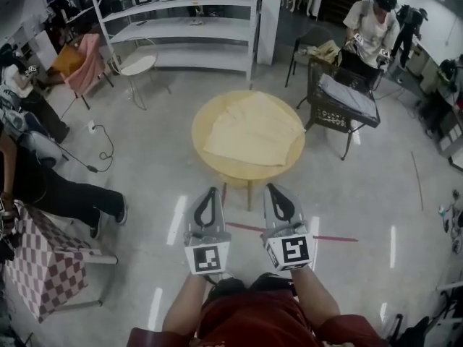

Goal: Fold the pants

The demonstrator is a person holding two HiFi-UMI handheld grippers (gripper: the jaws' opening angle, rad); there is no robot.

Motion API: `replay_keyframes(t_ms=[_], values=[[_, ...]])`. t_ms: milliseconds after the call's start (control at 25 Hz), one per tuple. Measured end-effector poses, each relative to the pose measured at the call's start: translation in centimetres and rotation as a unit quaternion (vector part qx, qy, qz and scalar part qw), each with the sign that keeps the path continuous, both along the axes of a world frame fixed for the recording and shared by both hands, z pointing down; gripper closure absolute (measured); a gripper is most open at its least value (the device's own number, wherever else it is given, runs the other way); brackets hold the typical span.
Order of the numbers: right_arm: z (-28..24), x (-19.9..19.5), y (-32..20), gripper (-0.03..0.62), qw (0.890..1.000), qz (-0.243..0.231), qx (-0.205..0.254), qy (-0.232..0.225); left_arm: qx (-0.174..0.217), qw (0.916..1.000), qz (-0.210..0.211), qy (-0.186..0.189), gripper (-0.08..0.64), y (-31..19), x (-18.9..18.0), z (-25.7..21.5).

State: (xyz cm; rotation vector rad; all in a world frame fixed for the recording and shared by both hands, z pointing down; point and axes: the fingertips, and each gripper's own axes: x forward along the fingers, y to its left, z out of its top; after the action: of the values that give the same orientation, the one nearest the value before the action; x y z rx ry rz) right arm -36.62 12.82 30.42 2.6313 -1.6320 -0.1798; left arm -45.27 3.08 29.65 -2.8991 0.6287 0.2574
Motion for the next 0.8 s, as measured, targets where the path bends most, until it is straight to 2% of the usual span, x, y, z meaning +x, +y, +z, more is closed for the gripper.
replay_keyframes(t_ms=[400,560,800], values=[[1.1,4.1,-2.9,0.591,0.999,0.050,-0.002,-0.009,0.010,0.9991,0.040,0.001,0.554,-4.0,4.0,0.5],[1.6,6.8,-4.9,0.591,0.998,0.057,0.003,-0.021,0.023,0.9986,0.047,-0.003,0.554,-5.7,6.8,0.6],[2.0,11.8,-7.9,0.591,0.997,0.068,0.007,-0.022,0.015,0.9977,0.065,-0.008,0.554,-9.0,12.2,1.1]])
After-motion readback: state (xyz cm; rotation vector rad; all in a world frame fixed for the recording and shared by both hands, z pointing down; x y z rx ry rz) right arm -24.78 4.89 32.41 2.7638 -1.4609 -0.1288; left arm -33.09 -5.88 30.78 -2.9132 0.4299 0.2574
